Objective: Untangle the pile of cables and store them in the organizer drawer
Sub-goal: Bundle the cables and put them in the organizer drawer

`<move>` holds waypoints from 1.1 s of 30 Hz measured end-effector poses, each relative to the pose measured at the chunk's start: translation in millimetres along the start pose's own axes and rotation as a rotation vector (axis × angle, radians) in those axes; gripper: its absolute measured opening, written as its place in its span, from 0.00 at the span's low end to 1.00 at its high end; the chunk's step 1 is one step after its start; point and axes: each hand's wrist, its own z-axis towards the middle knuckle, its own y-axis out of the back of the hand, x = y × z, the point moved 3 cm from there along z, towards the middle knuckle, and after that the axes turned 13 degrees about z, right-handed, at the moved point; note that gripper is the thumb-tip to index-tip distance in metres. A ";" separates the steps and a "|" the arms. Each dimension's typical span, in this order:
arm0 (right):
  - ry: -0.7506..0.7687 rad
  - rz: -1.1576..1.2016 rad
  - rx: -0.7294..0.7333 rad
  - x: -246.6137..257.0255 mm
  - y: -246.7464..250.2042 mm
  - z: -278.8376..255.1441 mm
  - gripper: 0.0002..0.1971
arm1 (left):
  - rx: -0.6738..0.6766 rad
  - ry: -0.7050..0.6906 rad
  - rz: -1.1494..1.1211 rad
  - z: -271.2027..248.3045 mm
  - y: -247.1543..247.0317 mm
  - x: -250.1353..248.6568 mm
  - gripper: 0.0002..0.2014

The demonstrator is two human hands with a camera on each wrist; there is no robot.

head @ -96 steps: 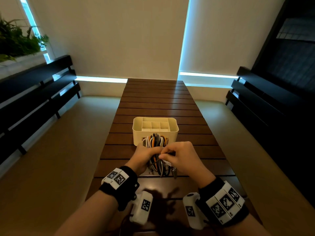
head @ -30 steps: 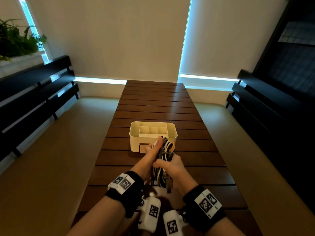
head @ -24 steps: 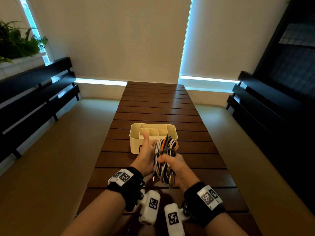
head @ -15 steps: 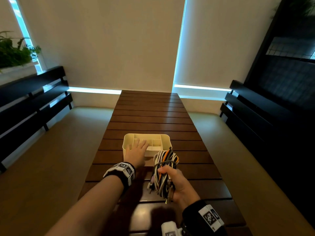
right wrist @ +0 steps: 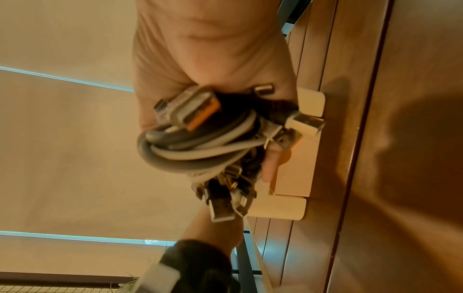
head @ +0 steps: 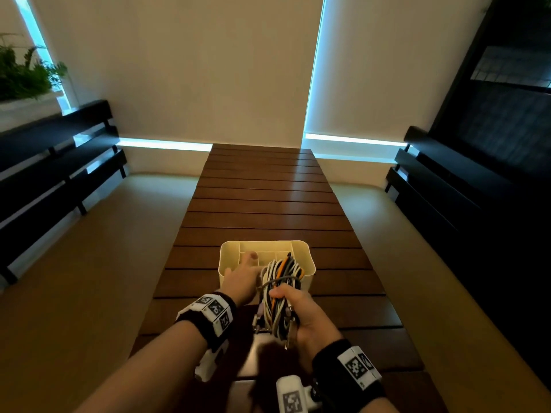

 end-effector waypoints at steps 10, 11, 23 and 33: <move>0.003 0.027 -0.016 -14.5 20.0 -13.5 0.11 | -0.051 -0.150 -0.027 -69.3 -11.3 -16.1 0.17; 0.001 0.031 -0.008 -14.8 22.1 -16.1 0.13 | -0.072 -0.144 -0.024 -73.6 -12.4 -16.8 0.16; -0.015 0.061 -0.063 4.2 30.2 -21.9 0.16 | -0.175 -0.096 0.059 -116.2 -22.2 -28.9 0.15; -0.024 -0.046 -0.120 1.4 24.1 -14.6 0.09 | 0.024 -0.027 0.176 -107.9 -48.4 -47.6 0.15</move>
